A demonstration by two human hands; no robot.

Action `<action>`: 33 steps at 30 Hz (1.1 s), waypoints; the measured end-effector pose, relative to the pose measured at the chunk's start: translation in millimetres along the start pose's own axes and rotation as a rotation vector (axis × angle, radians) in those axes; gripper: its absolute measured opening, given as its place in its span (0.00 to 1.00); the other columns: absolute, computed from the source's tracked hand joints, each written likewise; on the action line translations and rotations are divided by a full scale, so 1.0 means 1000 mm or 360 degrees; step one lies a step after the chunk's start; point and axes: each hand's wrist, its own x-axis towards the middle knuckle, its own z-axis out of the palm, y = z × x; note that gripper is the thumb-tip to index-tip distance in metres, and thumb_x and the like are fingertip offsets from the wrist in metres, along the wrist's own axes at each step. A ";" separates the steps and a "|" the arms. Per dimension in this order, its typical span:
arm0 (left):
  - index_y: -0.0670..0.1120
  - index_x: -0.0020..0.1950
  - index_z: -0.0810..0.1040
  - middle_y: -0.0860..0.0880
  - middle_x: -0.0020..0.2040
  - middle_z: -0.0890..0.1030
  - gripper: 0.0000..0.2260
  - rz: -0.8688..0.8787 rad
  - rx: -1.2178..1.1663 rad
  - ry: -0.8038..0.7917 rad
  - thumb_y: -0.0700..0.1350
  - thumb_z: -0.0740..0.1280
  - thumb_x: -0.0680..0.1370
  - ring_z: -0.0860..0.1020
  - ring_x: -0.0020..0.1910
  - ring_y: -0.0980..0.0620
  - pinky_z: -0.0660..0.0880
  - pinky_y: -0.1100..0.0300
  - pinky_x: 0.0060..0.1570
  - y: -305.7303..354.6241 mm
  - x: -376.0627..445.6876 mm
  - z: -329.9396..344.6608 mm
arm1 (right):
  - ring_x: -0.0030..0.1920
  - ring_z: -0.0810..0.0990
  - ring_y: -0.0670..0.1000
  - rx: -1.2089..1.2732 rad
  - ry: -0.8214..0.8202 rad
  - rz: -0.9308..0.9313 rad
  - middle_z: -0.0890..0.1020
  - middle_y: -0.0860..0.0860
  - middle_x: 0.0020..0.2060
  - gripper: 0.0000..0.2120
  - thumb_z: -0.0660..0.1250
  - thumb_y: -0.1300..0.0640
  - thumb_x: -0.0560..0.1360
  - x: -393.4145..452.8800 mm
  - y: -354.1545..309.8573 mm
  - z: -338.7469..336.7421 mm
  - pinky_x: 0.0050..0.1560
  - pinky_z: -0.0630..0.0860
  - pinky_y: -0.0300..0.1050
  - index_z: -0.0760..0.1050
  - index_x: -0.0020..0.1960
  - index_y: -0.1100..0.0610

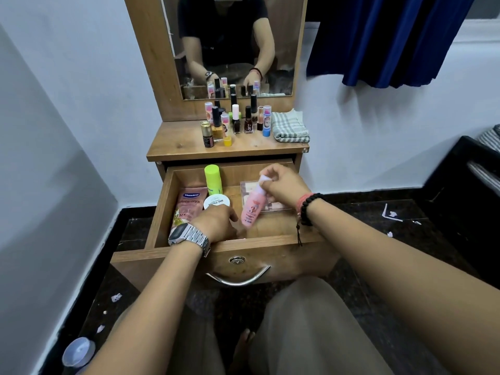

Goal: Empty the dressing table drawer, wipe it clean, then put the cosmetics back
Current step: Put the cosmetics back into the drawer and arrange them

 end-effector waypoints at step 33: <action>0.51 0.68 0.65 0.45 0.64 0.72 0.27 0.0275 0.0732 -0.0123 0.49 0.73 0.72 0.74 0.61 0.42 0.72 0.52 0.49 -0.014 0.012 -0.021 | 0.46 0.80 0.53 -0.0229 0.0006 -0.0072 0.79 0.50 0.44 0.01 0.63 0.57 0.74 0.043 -0.022 0.022 0.42 0.77 0.46 0.72 0.45 0.53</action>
